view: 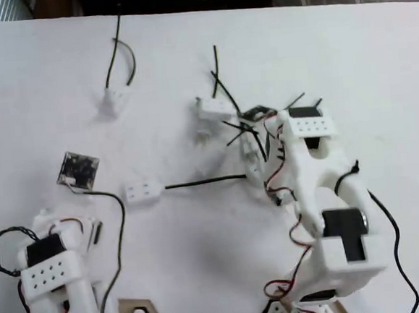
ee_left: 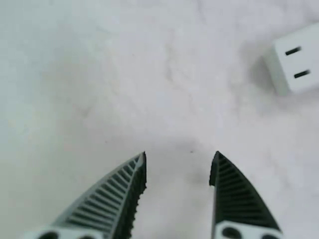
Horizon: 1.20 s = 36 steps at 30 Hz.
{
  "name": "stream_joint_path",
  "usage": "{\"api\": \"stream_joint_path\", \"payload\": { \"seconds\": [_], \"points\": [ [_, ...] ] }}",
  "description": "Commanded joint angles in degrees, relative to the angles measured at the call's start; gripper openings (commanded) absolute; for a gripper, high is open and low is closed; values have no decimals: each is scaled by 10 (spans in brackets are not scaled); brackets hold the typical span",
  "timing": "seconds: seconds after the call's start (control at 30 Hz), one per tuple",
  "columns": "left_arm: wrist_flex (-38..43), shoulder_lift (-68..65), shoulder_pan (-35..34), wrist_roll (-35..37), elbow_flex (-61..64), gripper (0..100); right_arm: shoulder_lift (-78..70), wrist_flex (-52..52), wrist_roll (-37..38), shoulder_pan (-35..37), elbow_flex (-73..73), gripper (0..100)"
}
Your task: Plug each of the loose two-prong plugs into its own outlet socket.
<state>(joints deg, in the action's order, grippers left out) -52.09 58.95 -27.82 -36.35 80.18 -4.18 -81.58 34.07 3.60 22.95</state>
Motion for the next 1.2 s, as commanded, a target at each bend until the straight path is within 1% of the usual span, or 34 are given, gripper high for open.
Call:
{"api": "stream_joint_path", "payload": {
  "seconds": [0.0, 0.1, 0.27, 0.4, 0.5, 0.57, 0.7, 0.87, 1.0, 1.03, 1.13, 1.17],
  "points": [
    [10, 10, -2, 1, -2, 211, 138, -45, 17, -5, -4, 18],
    [10, 10, -2, 1, -2, 211, 243, -73, 24, -6, -4, 18],
    [10, 10, -2, 1, -2, 211, 387, -76, 20, -23, -4, 18],
    [10, 10, -2, 1, -2, 211, 465, -74, 19, -47, -4, 18],
    [10, 10, -2, 1, -2, 211, 493, -70, 18, -51, 0, 18],
    [10, 10, -2, 1, -2, 211, 489, -65, 5, -50, 10, 18],
    [10, 10, -2, 1, -2, 211, 449, -2, -12, -30, 80, 18],
    [10, 10, -2, 1, -2, 211, 356, 91, -13, 2, 171, 18],
    [10, 10, -2, 1, -2, 211, 273, 131, -30, 25, 189, 24],
    [10, 10, -2, 1, -2, 211, 258, 131, -33, 32, 189, 46],
    [10, 10, -2, 1, -2, 211, 233, 118, -42, 47, 188, 172],
    [10, 10, -2, 1, -2, 211, 235, 109, -44, 47, 185, 200]
  ]
}}
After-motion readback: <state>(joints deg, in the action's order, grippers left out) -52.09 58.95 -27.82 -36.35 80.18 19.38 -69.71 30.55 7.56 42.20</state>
